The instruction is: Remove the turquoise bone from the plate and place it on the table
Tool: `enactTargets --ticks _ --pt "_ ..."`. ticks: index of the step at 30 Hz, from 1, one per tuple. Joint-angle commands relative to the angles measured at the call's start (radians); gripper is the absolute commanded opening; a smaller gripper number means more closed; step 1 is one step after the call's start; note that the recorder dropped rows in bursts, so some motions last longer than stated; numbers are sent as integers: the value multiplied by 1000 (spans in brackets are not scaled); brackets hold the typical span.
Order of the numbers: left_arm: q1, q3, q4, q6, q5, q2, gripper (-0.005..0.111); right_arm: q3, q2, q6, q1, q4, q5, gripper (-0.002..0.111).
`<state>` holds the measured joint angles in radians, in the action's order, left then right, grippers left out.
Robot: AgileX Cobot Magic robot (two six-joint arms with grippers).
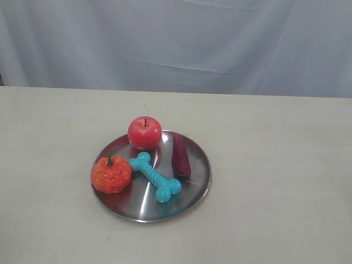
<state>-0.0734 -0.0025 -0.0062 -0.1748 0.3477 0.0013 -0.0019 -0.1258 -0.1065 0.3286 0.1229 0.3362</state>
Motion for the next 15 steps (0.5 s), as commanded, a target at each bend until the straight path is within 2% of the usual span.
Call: enactTargets --ticks 1,4,11,15 --pt "-4 3 6 -2 -5 -1 0 -22 1 -198 7 12 -75 -1" --pt "-4 3 6 -2 -5 -1 0 -136 -33 -190 7 1 -272 -1" --pt "-4 3 6 -2 -5 -1 0 -488 -239 167 7 -72 -752 -1" --pt "-4 3 6 -2 -5 -1 0 -689 -401 210 4 -65 -1044 -1"
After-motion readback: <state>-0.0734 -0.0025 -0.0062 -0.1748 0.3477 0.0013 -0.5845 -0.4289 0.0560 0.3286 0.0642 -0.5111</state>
